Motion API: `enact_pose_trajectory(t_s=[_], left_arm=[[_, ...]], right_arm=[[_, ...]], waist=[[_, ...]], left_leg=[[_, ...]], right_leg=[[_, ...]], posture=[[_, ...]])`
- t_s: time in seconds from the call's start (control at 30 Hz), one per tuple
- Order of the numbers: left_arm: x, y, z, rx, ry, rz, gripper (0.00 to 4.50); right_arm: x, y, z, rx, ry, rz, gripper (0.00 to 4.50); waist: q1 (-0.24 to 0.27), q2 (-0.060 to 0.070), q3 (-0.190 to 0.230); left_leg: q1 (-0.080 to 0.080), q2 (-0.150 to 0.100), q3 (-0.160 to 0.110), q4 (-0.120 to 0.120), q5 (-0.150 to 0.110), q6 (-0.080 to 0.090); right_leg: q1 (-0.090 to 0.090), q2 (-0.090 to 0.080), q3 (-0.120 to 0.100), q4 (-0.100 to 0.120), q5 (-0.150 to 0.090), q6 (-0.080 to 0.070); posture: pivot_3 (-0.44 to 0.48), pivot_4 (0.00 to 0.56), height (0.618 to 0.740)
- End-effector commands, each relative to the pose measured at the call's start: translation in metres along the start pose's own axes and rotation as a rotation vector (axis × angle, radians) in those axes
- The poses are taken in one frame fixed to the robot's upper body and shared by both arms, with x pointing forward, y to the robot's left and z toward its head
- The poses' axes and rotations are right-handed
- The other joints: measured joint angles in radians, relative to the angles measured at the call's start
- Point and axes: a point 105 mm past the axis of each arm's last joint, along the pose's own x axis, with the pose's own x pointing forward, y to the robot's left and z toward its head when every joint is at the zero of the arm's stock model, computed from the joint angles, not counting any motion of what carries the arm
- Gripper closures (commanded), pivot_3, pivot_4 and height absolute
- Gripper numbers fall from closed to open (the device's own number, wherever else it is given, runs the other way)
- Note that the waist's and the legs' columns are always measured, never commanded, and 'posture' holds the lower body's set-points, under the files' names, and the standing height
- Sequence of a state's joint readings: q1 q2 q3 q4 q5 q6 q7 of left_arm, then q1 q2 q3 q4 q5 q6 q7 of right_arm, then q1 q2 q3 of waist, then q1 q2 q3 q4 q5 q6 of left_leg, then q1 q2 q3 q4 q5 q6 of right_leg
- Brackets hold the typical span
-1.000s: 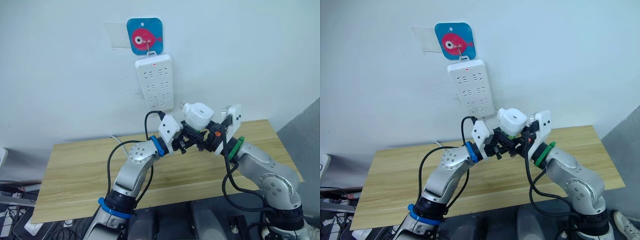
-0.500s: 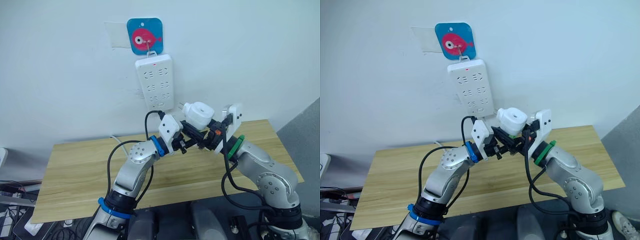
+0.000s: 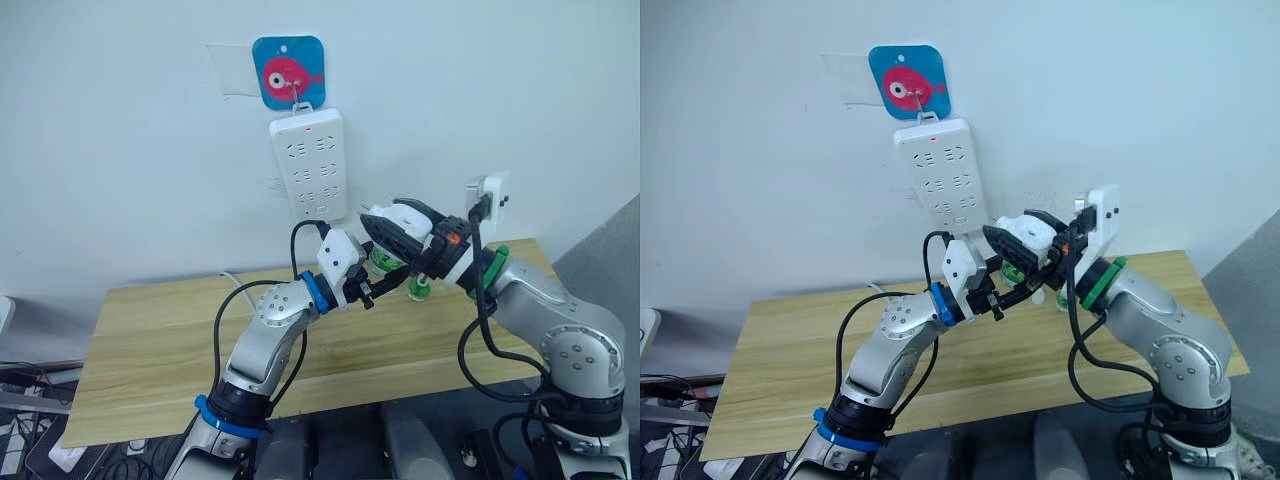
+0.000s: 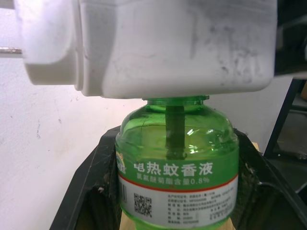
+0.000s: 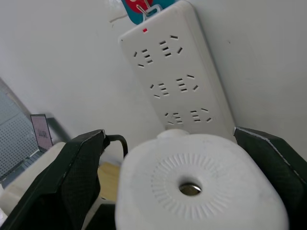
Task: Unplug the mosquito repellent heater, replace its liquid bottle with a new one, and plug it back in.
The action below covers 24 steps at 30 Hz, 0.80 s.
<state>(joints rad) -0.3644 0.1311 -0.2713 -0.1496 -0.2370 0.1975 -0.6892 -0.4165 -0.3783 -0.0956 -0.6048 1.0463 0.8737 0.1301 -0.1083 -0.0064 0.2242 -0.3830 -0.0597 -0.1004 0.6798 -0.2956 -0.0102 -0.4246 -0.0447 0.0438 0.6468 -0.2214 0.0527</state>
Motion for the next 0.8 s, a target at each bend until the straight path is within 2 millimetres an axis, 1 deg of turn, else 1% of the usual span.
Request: enact_pose_trajectory(t_s=[0.03,0.23,0.5,0.6,0.67,0.7,0.8], left_arm=[[0.0025,-0.005,0.0133,0.015,-0.048,-0.025,2.27],[0.0031,-0.0089,0.0158,-0.003,-0.059,-0.044,2.27],[0.003,-0.0101,0.0161,-0.008,-0.061,-0.05,2.27],[0.0029,-0.0102,0.0159,-0.008,-0.061,-0.05,2.27],[0.0029,-0.0104,0.0159,-0.009,-0.06,-0.05,2.27],[0.0028,-0.0106,0.0158,-0.009,-0.06,-0.05,2.27],[0.0027,-0.0108,0.0157,-0.009,-0.06,-0.05,2.27]], right_arm=[[-0.0009,0.0093,0.0054,-0.013,-0.012,0.031,0.01],[-0.0015,0.0097,-0.0015,-0.008,0.014,0.03,0.01],[-0.0029,0.0062,-0.0033,-0.006,0.019,0.017,0.01],[-0.0031,0.0059,-0.0031,-0.003,0.016,0.017,0.55],[-0.0033,0.0056,-0.0029,0.001,0.013,0.016,1.24],[-0.0034,0.0054,-0.0029,0.002,0.012,0.016,1.47],[-0.0043,0.0046,-0.0035,0.003,0.014,0.015,1.47]], waist=[[0.0,0.0,0.0],[0.0,0.0,0.0],[0.0,0.0,0.0],[0.0,0.0,0.0],[0.0,0.0,0.0],[0.0,0.0,0.0],[0.0,0.0,0.0]], left_leg=[[0.0,0.0,0.0,0.0,0.0,0.0],[0.0,0.0,0.0,0.0,0.0,0.0],[0.0,0.0,0.0,0.0,0.0,0.0],[0.0,0.0,0.0,0.0,0.0,0.0],[0.0,0.0,0.0,0.0,0.0,0.0],[0.0,0.0,0.0,0.0,0.0,0.0],[0.0,0.0,0.0,0.0,0.0,0.0]], right_leg=[[0.0,0.0,0.0,0.0,0.0,0.0],[0.0,0.0,0.0,0.0,0.0,0.0],[0.0,0.0,0.0,0.0,0.0,0.0],[0.0,0.0,0.0,0.0,0.0,0.0],[0.0,0.0,0.0,0.0,0.0,0.0],[0.0,0.0,0.0,0.0,0.0,0.0],[0.0,0.0,0.0,0.0,0.0,0.0]], posture=[[-0.212,0.186,0.74],[-0.211,0.187,0.74],[-0.209,0.184,0.74],[-0.209,0.184,0.74],[-0.209,0.184,0.74],[-0.209,0.184,0.74],[-0.209,0.184,0.74]])
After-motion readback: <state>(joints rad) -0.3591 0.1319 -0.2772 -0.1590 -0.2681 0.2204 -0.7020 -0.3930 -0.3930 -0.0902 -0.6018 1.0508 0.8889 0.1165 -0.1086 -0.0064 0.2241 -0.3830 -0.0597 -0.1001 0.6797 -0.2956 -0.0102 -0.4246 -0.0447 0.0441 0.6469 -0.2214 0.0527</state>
